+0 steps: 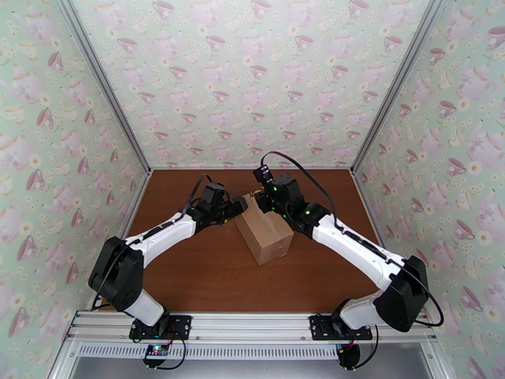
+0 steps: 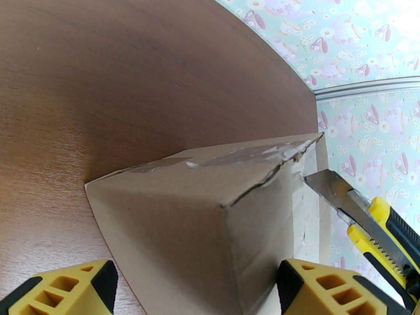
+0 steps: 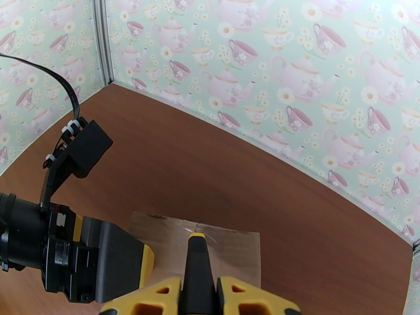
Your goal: Unpack the express box
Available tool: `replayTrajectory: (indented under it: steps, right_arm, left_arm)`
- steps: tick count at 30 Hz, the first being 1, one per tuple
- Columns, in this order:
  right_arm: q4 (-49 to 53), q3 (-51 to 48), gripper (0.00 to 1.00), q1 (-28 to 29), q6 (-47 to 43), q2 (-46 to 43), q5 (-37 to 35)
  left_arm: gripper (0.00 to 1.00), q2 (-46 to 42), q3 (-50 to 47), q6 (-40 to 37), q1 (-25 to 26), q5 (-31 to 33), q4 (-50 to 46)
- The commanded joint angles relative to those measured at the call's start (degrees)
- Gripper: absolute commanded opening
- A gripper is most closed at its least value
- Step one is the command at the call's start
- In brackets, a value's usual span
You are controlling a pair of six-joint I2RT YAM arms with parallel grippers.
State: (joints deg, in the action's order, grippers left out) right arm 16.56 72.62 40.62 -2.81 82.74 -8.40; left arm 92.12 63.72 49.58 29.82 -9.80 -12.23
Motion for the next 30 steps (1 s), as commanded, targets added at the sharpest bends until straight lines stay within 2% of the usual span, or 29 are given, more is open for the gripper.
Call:
replayTrajectory:
  steps: [1, 30]
  right_arm:
    - [4.31, -1.66, 0.0, 0.85, 0.72, -1.7, 0.08]
    - [10.18, -2.66, 0.0, 3.06, 2.92, -5.48, -2.48]
  left_arm:
    - [0.85, 2.3, -1.07, 0.6, 0.11, 1.11, -0.43]
    - [0.84, 1.87, -2.59, 3.84, 0.35, 3.11, 2.21]
